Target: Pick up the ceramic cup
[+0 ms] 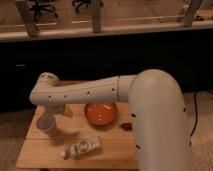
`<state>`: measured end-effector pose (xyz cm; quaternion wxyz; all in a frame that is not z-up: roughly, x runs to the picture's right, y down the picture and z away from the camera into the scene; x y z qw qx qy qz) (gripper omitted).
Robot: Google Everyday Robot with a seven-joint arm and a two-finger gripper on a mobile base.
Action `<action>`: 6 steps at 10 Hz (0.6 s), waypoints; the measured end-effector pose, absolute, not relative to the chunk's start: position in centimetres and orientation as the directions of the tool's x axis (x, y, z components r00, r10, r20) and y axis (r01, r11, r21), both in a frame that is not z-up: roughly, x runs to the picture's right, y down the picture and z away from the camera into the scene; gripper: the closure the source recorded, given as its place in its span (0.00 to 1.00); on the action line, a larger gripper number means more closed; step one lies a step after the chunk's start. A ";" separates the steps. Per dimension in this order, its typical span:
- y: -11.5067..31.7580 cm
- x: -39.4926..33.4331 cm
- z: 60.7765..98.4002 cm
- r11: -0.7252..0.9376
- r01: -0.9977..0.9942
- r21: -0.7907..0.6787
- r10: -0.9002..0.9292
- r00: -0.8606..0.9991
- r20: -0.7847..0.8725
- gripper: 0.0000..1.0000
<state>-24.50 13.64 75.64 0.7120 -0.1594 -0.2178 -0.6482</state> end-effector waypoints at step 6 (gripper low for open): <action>14.2 -23.8 76.1 0.131 0.989 0.072 -0.856 0.076 0.511 0.20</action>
